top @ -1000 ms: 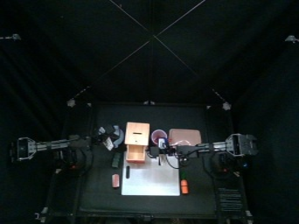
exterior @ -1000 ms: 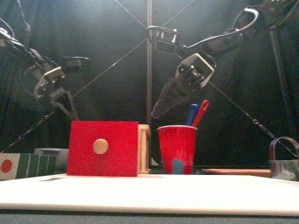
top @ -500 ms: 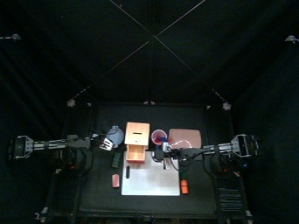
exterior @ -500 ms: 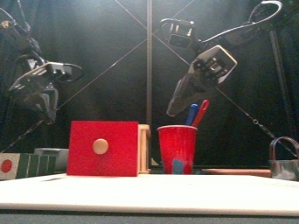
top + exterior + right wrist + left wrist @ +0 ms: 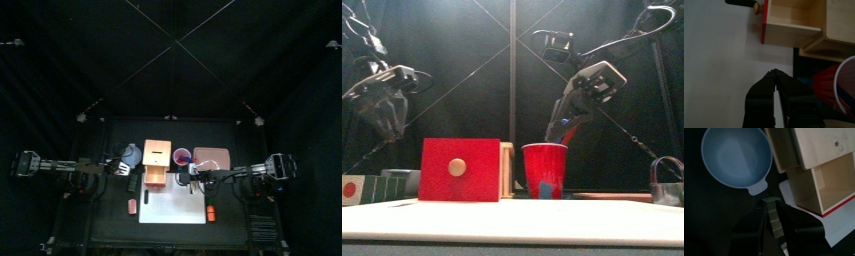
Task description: Fix drawer
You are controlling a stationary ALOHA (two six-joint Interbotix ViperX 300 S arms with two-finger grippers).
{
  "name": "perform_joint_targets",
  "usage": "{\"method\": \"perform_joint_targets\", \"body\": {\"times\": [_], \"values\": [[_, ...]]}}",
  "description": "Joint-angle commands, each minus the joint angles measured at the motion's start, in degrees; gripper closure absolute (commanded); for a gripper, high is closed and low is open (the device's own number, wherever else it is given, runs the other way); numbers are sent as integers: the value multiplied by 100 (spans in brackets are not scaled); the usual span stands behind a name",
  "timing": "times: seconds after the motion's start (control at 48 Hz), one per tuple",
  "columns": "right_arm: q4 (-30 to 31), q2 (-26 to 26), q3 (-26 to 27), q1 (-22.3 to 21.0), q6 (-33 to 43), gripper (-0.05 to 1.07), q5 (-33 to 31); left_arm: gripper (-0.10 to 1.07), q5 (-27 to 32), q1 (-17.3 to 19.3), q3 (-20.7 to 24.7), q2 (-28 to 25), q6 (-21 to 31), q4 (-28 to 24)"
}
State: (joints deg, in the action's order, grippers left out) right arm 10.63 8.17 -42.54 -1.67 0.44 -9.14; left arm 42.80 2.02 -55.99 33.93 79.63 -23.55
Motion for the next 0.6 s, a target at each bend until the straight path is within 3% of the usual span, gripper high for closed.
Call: {"method": "perform_joint_targets", "body": {"times": [0.0, 0.188, 0.333, 0.583], "values": [[-9, 299, 26, -18, 0, 99, 18, 35, -97, -88, 211, 62, -18, -264], [-9, 765, -79, 9, 0, 99, 18, 35, -633, -343, 114, 439, -105, -861], [-35, 1274, -246, 18, 9, 99, 114, 35, -1644, -536, -105, 844, -422, -1661], [-334, 2013, -773, 26, 9, 99, 624, 35, -2610, -501, -369, 993, -756, -2030]]}}
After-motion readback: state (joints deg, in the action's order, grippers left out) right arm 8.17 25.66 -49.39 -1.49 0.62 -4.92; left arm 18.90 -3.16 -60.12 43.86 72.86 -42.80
